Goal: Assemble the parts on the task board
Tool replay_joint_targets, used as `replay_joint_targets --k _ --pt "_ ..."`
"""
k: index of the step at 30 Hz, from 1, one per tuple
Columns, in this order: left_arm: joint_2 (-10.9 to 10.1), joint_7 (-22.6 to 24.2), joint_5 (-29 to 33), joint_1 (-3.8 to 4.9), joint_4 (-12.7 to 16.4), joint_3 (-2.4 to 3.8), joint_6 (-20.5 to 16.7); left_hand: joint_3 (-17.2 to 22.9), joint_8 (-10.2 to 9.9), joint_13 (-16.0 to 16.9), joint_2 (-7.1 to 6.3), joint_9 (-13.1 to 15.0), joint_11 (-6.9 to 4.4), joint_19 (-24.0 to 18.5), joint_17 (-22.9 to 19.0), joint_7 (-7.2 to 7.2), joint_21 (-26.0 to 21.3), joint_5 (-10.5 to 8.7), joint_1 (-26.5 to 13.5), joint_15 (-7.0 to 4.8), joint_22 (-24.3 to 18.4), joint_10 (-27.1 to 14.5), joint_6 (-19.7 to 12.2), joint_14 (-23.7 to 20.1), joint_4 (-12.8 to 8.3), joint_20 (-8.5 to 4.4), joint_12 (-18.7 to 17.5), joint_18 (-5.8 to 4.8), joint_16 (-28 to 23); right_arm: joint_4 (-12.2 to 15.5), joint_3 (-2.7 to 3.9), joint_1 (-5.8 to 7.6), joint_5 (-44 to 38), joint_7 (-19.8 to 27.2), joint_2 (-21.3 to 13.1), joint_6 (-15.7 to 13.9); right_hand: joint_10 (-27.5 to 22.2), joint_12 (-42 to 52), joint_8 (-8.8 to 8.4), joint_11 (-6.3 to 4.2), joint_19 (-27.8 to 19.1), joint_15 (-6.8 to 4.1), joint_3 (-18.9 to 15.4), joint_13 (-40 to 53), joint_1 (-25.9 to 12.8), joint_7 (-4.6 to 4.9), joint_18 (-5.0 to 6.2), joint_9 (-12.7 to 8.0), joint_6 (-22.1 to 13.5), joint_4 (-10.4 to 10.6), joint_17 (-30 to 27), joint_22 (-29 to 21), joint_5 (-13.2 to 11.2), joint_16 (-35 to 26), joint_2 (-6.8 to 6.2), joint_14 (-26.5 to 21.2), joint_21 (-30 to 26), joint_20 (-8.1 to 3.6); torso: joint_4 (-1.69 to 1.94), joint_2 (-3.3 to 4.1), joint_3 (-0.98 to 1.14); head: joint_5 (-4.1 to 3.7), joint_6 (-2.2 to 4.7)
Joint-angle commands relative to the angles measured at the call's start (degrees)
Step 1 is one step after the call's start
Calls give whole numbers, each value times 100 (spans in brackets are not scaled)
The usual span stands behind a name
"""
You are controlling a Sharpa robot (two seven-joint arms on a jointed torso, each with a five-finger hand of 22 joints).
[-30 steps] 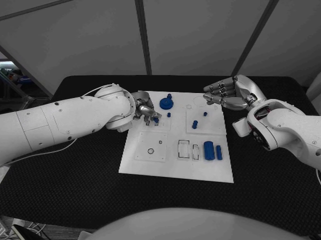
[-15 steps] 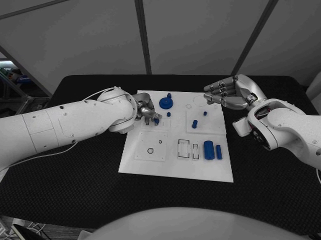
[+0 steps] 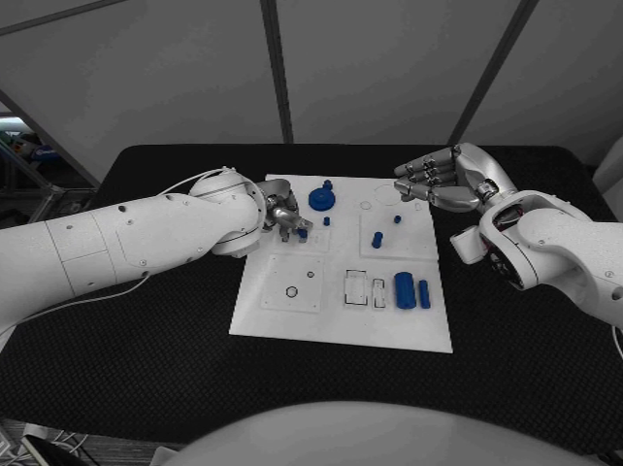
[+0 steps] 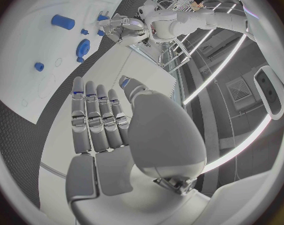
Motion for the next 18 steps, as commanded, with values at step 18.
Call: replay_joint_targets --k 18 --pt "-41 3 -88 -17 88 -2 281 640 12 31 135 11 -45 54 3 -12 32 31 215 -46 30 25 4 214 -566 9 3 -470 26 -16 4 8 8 74 15 31 -34 -24 -16 18 21 16 -1 -7 -39 1 11 -1 -40 -26 -6 -5 18 -8 6 -28 -31 23 3 -4 -2 7 -10"
